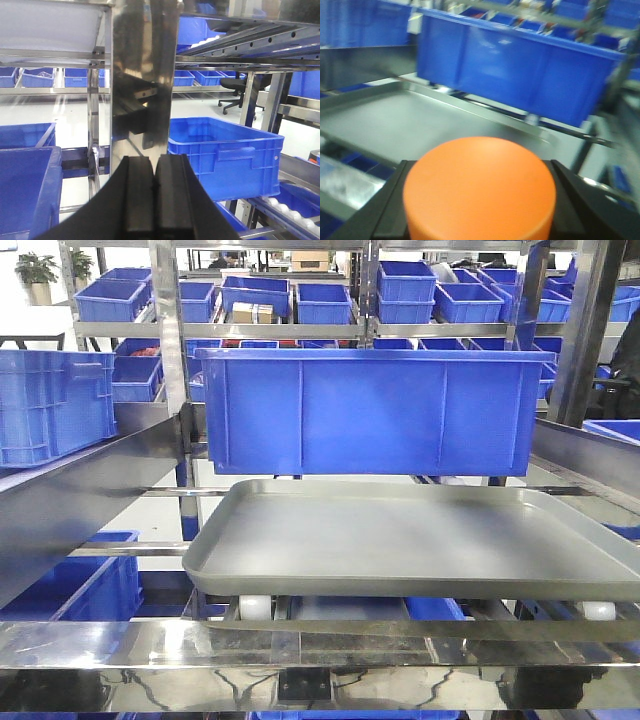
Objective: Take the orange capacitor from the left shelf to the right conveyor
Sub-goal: 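Lift the orange capacitor off the tray with the right gripper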
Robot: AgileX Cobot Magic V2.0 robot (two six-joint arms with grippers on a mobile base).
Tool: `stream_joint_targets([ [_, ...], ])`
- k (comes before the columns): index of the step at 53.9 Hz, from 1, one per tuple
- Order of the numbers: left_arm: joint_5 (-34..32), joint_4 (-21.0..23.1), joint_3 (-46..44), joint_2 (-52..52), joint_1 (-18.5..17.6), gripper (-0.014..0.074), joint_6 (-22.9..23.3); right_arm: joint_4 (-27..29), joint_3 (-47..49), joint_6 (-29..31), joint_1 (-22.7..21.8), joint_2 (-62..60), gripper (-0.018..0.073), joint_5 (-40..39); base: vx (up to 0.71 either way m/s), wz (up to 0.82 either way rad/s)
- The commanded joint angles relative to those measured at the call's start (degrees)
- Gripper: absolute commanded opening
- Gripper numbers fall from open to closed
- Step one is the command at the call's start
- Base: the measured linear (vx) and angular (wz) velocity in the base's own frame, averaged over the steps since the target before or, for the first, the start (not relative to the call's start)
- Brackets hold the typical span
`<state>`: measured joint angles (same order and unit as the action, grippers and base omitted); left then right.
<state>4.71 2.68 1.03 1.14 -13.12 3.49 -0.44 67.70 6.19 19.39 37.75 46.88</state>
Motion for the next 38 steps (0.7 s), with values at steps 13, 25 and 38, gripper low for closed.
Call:
stream_joint_targets([
  [13, -4.7, 0.3, -1.7, 0.3, -0.4, -0.0006, 0.3, -3.0, -18.6, -4.4, 0.1, -23.2, -0.0008, -7.4, 0.0, 0.0],
  [25, -4.7, 0.3, -1.7, 0.3, -0.4, -0.0006, 0.3, -3.7, -23.4, -5.2, 0.1, -33.0, -0.0008, -6.9, 0.0, 0.0],
  [38, -4.7, 0.3, -1.7, 0.3, -0.4, -0.0006, 0.3, -3.9, -23.4, -5.2, 0.1, -35.7, -0.0008, -6.8, 0.0, 0.0],
])
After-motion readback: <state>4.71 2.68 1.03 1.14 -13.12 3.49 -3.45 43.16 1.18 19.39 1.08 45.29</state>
